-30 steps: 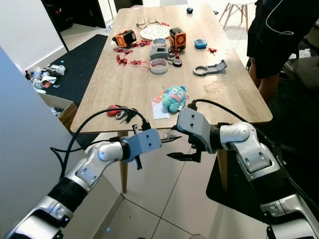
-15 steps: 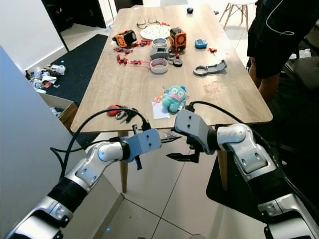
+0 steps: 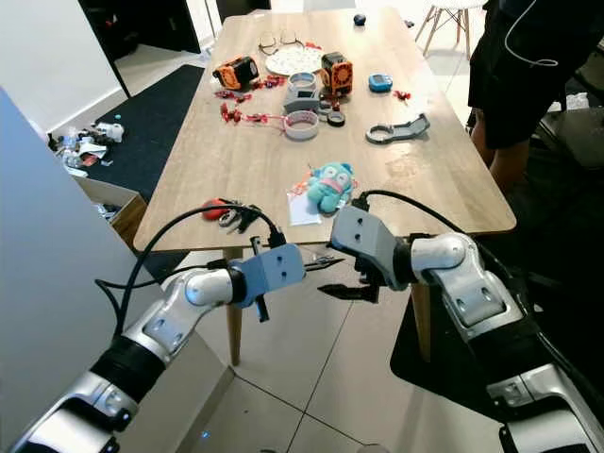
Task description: Hang keys on a hook
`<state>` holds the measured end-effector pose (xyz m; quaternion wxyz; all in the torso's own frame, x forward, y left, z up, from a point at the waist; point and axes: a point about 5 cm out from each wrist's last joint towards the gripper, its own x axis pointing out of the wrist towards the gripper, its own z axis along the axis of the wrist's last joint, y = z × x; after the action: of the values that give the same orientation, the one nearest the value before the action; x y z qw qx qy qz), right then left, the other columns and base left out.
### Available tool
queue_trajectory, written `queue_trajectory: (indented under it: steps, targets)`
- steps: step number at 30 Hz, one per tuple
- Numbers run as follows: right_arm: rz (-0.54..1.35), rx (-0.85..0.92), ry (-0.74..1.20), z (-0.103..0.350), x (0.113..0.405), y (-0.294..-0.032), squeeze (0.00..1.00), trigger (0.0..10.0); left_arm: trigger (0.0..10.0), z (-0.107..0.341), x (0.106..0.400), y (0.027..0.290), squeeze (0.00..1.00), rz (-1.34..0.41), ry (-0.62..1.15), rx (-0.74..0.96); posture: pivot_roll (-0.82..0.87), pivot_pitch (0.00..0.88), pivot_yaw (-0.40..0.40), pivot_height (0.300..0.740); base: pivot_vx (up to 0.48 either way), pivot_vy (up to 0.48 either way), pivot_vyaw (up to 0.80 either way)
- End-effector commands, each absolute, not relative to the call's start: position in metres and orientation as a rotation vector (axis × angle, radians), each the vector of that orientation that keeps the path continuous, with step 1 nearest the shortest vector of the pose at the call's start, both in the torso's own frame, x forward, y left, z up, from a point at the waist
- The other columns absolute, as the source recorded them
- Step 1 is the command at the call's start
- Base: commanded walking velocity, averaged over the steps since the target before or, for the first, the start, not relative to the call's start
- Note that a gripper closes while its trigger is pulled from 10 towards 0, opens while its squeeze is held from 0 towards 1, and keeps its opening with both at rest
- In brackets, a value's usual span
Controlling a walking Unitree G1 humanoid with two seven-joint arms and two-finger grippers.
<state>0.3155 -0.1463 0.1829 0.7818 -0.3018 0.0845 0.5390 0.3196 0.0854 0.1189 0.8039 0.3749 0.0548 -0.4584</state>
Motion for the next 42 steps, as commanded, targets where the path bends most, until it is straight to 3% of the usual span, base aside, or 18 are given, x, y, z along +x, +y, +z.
queue_trajectory:
  steps: [1,28,29,40,41,42]
  targets:
    - [1.180,-0.641,0.167,0.184,0.315,-0.143,0.00,0.0,10.0,0.117,0.318,0.092,0.00,-0.975,0.134,0.813,-0.09,0.092,0.045,0.740,0.000,0.000,0.00]
    - [1.153,-0.689,0.149,0.189,0.317,-0.146,0.00,0.0,10.0,0.117,0.322,0.092,0.00,-0.927,0.134,0.747,-0.10,0.091,0.046,0.740,0.000,0.000,0.00]
    - [1.151,-0.691,0.147,0.189,0.318,-0.146,0.00,0.0,10.0,0.119,0.324,0.093,1.00,-0.909,0.129,0.723,-0.10,0.090,0.046,0.740,0.000,0.000,0.00]
    - [1.181,-0.678,0.159,0.189,0.314,-0.147,0.00,0.0,10.0,0.118,0.327,0.105,1.00,-0.855,0.148,0.646,-0.09,0.089,0.045,0.740,0.000,0.000,0.00]
    - [1.212,-0.659,0.162,0.189,0.311,-0.146,0.00,0.0,10.0,0.115,0.328,0.111,0.95,-0.833,0.160,0.639,-0.09,0.089,0.044,0.740,0.000,0.000,0.00]
    - [1.235,-0.640,0.160,0.189,0.308,-0.144,0.00,0.0,10.0,0.113,0.329,0.116,0.39,-0.812,0.174,0.634,-0.09,0.089,0.044,0.740,0.000,0.000,0.00]
